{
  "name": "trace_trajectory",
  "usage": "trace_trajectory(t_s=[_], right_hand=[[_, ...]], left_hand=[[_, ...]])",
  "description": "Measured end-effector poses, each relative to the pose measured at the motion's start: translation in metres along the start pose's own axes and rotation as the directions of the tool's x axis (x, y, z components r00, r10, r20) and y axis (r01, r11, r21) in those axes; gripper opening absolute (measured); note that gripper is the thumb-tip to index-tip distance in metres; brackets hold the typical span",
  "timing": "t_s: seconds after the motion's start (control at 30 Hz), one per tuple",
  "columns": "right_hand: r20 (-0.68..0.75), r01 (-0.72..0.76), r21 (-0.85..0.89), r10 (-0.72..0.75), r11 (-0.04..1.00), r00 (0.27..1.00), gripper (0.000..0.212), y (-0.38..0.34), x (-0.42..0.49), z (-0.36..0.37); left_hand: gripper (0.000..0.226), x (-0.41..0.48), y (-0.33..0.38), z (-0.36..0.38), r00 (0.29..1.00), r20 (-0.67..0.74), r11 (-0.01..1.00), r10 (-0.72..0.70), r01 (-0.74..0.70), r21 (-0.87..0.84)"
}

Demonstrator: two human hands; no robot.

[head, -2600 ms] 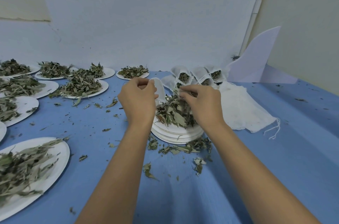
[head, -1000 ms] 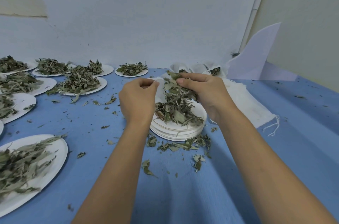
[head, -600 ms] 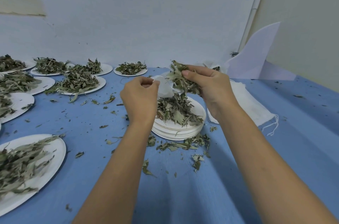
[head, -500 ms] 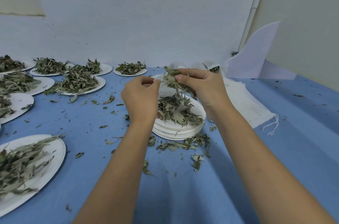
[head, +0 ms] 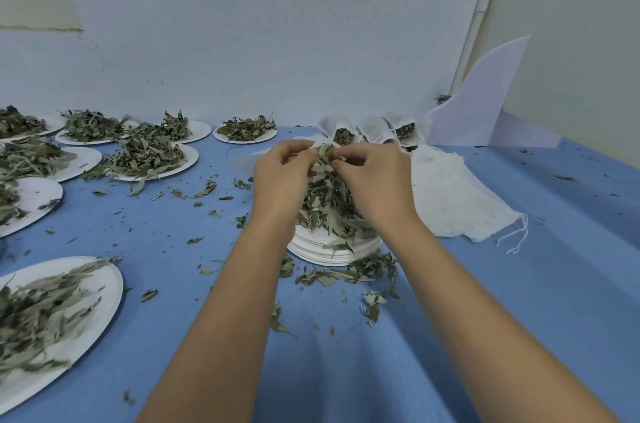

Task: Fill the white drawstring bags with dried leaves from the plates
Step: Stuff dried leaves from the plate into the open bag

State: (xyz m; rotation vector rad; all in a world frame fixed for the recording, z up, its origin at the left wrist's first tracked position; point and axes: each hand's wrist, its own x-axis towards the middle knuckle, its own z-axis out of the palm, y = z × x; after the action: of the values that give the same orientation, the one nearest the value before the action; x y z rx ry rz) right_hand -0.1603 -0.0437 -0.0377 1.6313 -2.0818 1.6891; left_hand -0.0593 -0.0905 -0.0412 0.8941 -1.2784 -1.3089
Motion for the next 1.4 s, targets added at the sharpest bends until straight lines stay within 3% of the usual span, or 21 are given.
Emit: trace_trajectory(t_s=[0.17, 0.27, 0.37, 0.63, 0.8, 0.97, 1.2, 1.4], right_hand=[[0.019, 0.083, -0.125, -0.081, 0.989, 0.997, 0.023, -0.002, -0.003, 0.002], [0.021, 0.100, -0.109, -0.098, 0.989, 0.995, 0.023, -0.004, -0.005, 0.002], [0.038, 0.089, -0.064, -0.087, 0.994, 0.995, 0.022, -0.006, -0.003, -0.001], [0.204, 0.071, 0.052, -0.080, 0.996, 0.976, 0.026, -0.009, 0.002, -0.009], [0.315, -0.069, 0.179, 0.009, 0.981, 0.949, 0.041, -0.008, 0.003, -0.008], [0.257, -0.095, 0.240, 0.031, 0.966, 0.966, 0.036, -0.006, 0.004, -0.002], [0.234, -0.180, 0.364, 0.097, 0.914, 0.967, 0.033, -0.006, 0.006, -0.003], [0.223, -0.291, 0.454, 0.209, 0.842, 0.952, 0.020, -0.003, 0.007, -0.002]], left_hand=[[0.013, 0.000, -0.002, 0.004, 0.997, 0.073, 1.000, 0.008, -0.008, -0.002], [0.004, -0.001, -0.001, 0.003, 0.988, 0.151, 0.999, 0.009, -0.005, -0.033], [0.018, 0.000, -0.004, 0.000, 0.979, 0.199, 0.998, 0.051, -0.045, -0.035], [0.026, 0.001, -0.001, -0.005, 0.987, 0.159, 0.977, 0.026, 0.008, -0.212], [0.029, -0.001, -0.003, -0.003, 0.990, 0.050, 0.990, 0.136, -0.133, -0.056], [0.024, -0.001, -0.006, -0.001, 0.962, -0.033, 0.954, 0.271, -0.264, 0.141], [0.023, 0.002, -0.006, -0.002, 0.953, -0.027, 0.939, 0.301, -0.291, 0.185], [0.030, 0.002, -0.010, -0.001, 0.931, -0.153, 0.938, 0.333, -0.309, 0.158]])
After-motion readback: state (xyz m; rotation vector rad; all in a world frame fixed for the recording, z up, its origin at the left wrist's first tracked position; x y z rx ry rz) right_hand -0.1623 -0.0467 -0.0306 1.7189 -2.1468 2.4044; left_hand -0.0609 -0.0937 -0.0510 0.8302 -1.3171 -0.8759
